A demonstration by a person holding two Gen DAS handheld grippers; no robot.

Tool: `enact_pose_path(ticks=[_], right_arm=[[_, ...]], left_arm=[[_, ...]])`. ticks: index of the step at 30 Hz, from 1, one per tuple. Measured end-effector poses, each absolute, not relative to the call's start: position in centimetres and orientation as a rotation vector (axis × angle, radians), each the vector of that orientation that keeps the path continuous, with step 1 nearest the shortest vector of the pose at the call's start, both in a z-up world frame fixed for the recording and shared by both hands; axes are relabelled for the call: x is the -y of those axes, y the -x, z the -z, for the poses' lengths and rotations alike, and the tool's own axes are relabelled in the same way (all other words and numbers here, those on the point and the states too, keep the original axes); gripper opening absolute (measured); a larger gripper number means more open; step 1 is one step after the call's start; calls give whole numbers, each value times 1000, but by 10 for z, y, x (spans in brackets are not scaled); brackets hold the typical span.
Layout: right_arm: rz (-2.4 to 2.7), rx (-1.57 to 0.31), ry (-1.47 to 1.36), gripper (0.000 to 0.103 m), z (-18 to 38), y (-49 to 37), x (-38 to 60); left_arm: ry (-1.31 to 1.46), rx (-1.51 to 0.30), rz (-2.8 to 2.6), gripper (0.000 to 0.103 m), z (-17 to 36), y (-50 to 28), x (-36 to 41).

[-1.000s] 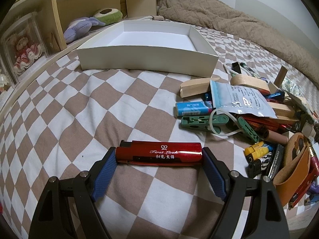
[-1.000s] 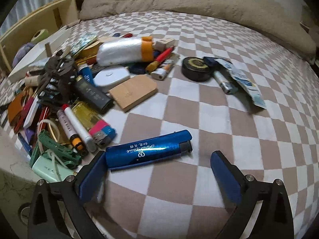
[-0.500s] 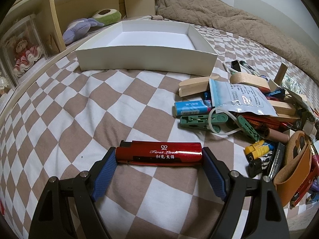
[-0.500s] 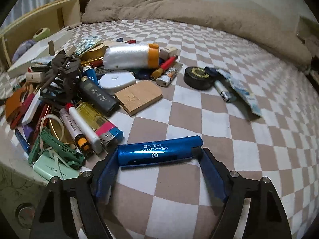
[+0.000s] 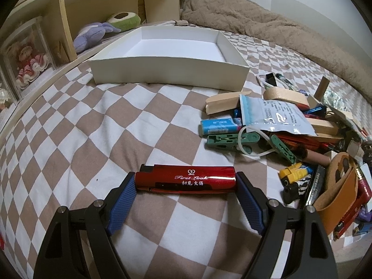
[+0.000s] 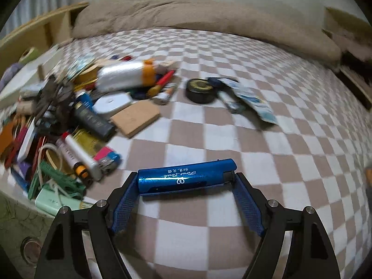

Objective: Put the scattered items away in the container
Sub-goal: 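Lift both lighters and carry them over the filled white box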

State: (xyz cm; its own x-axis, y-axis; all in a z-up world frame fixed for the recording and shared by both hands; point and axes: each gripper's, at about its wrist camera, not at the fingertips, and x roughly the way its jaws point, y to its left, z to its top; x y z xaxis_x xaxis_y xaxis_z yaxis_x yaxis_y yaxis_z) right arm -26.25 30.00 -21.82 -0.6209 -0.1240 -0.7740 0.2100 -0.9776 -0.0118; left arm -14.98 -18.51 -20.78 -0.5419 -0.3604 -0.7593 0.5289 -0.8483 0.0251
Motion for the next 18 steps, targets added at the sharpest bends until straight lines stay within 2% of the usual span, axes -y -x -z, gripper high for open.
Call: enact_pose_path(ticks=[5, 18], right_arm=[[2736, -20, -1241, 81, 210, 251, -323], [2815, 41, -1156, 81, 181, 225, -331]], left_arm=[[-1070, -280, 2390, 83, 201, 144, 181], [-1025, -259, 2465, 83, 177, 129, 164]])
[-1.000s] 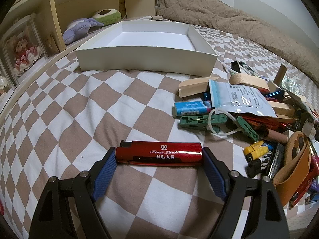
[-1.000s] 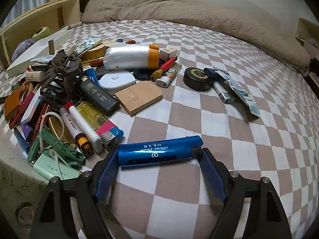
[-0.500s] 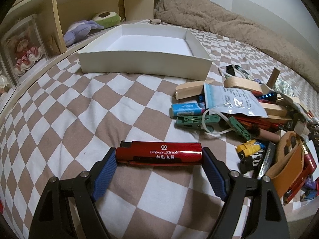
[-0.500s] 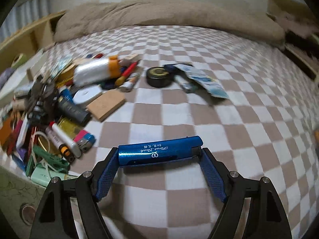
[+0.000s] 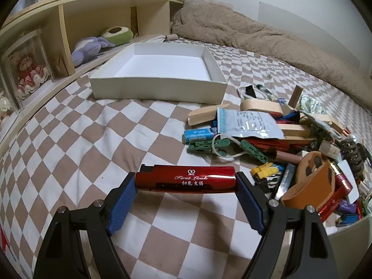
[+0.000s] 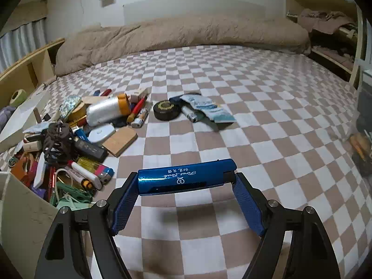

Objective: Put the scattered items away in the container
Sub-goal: 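Lift both lighters and carry them over the filled white box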

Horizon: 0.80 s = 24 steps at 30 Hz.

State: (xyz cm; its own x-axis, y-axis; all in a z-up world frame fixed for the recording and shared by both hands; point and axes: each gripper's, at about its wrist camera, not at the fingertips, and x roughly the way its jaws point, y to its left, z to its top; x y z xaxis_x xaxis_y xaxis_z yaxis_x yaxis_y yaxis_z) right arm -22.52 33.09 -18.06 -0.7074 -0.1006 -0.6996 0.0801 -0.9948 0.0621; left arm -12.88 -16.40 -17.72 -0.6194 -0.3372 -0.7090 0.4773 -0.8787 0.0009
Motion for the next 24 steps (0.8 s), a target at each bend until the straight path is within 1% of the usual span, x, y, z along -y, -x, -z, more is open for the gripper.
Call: enact_pose_path(ticks=[5, 14, 18, 22, 24], right_arm=[[2834, 79, -1094, 81, 162, 214, -333], [2835, -11, -927, 81, 128, 181, -314], [2824, 12, -867, 81, 113, 169, -310], [2809, -1, -826, 81, 98, 157, -304], [2791, -26, -787, 81, 90, 149, -298]], left_arm=[[-976, -268, 2493, 83, 164, 119, 162], [-887, -267, 2553, 83, 142, 104, 150], [-842, -264, 2606, 83, 126, 95, 144], [-808, -245, 2632, 83, 111, 84, 141], [-823, -192, 2644, 83, 105, 79, 134]])
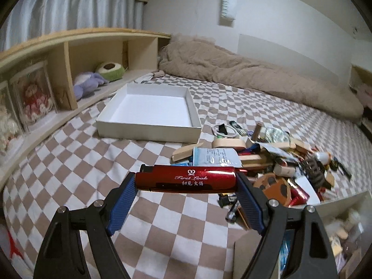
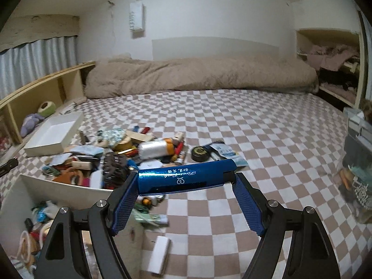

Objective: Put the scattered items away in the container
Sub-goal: 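Lift both lighters and carry them over the filled white box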

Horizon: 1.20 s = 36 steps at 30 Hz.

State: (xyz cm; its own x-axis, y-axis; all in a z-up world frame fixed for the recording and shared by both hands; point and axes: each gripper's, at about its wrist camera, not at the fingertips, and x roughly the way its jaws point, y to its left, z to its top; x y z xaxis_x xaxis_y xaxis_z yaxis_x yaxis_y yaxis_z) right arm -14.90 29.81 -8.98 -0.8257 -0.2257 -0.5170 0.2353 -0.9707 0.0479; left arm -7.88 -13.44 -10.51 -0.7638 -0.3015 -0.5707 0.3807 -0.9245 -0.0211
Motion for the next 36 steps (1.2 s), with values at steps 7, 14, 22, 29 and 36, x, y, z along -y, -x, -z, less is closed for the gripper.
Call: enact_pose_path(ticks=[7, 14, 22, 29, 36], right_arm=[[2729, -140, -666, 81, 62, 113, -274], [2697, -250, -610, 81, 47, 88, -256], [2631, -228, -607, 81, 36, 68, -247], [2562, -210, -688, 81, 37, 54, -237], [2438, -127, -847, 81, 55, 47, -232]], left_arm=[[-773, -110, 2722, 83, 80, 54, 108], [-726, -77, 2785, 83, 53, 34, 88], [-681, -60, 2838, 83, 25, 9, 73], [-720, -40, 2915, 83, 19, -7, 43], [-753, -81, 2954, 83, 19, -16, 31]])
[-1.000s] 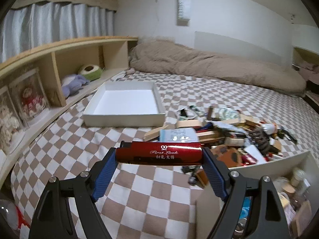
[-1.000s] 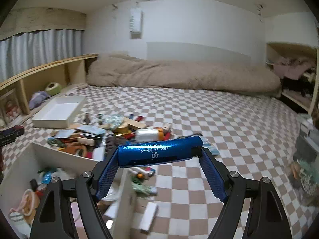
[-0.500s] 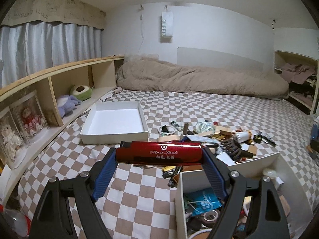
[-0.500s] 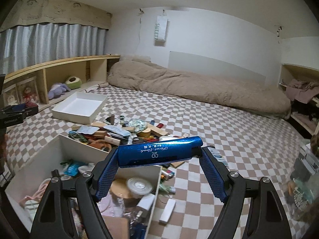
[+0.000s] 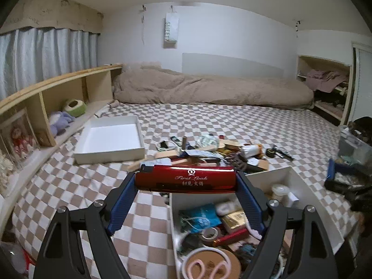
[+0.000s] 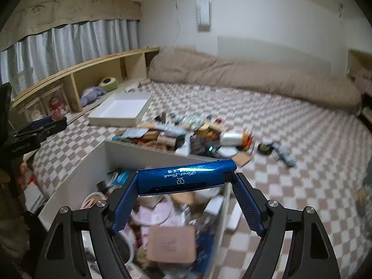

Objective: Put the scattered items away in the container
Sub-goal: 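Lower both lighters into the white box and open both grippers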

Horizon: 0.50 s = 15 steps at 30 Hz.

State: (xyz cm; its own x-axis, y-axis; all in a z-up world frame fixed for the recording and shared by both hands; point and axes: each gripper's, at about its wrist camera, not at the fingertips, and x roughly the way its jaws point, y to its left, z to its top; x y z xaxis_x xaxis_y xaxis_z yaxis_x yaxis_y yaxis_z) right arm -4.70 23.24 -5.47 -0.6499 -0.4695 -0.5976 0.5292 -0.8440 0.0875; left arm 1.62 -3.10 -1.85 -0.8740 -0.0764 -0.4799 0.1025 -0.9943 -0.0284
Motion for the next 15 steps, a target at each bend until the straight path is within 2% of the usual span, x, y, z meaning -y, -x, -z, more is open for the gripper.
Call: enact_pose_path(ticks=[7, 15], right_arm=[[2287, -69, -1063, 81, 79, 42, -222], [2213, -166, -1260, 81, 96, 26, -211]], left_arm=[[-794, -97, 2979, 83, 24, -28, 24], [-878, -133, 3028, 83, 38, -33, 8]])
